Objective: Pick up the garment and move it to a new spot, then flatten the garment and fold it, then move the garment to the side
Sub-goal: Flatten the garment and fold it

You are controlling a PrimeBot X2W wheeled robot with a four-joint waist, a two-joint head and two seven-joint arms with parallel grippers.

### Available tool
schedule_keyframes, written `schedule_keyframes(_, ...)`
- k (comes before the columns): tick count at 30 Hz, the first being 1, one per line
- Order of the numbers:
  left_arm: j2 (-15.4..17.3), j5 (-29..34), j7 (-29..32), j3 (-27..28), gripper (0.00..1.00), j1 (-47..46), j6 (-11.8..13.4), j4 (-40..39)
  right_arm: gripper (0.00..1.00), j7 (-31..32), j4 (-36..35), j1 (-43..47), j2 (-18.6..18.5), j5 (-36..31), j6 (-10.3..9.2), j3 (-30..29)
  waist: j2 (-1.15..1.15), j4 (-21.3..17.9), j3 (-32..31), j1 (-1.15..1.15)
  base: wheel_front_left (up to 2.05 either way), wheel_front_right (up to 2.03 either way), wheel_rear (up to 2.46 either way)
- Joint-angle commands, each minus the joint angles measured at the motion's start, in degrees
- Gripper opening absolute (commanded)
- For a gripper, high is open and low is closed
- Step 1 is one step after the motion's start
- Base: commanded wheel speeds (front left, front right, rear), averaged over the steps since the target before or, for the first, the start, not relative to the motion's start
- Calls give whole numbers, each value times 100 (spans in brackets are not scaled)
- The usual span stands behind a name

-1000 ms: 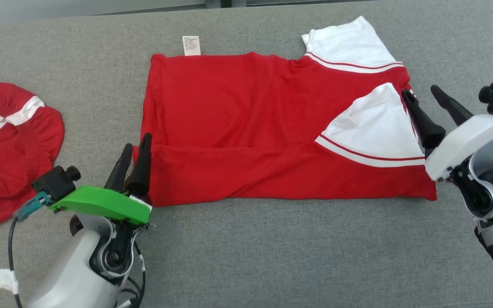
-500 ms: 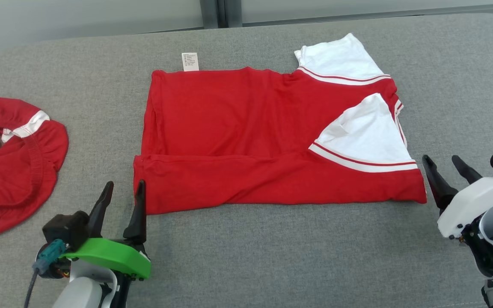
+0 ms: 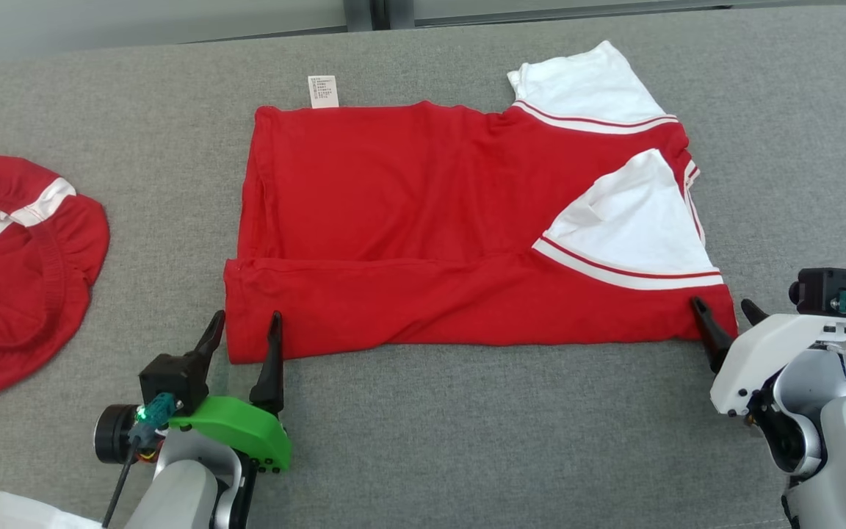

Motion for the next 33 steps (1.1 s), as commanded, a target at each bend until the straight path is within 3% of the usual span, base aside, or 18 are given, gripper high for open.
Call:
schedule_keyframes(1, -25, 60, -1, 30, 100, -128, -37, 117, 100, 25, 121, -85, -26, -62, -4, -29, 0, 18, 68, 0, 0, 0, 0)
schedule_keyframes(6, -161, 149, -1, 56, 100, -447, -82, 632, 100, 248, 503, -164, 66, -187, -3, 9, 0, 55, 200, 0, 0, 0, 0)
schedule_keyframes(11, -266, 180, 13, 86, 100, -683, 47, 1220, 100, 367, 703, -155, 94, -258, -3, 40, 0, 49, 271, 0, 0, 0, 0)
schedule_keyframes(14, -331, 98, 99, 34, 100, -737, -65, 1546, 100, 397, 777, -143, 154, -296, -2, 103, 0, 25, 264, 0, 0, 0, 0)
schedule_keyframes(15, -352, 70, 112, 15, 47, -754, -106, 1657, 100, 426, 812, -131, 176, -288, -1, 158, 0, 18, 255, 0, 0, 0, 0)
schedule_keyframes(17, -399, 27, 132, -20, 0, -774, -184, 1824, 100, 504, 895, -107, 214, -214, 15, 286, 0, 10, 231, 0, 0, 0, 0)
schedule_keyframes(19, -430, -9, 137, -36, 0, -791, -238, 1961, 0, 526, 937, -90, 229, -145, 22, 379, 0, 7, 194, 0, 0, 0, 0)
schedule_keyframes(33, -417, -346, 40, 94, 0, -353, -532, 2044, 0, 325, 312, 238, -185, 35, -8, 80, 0, 142, -379, 0, 0, 0, 0)
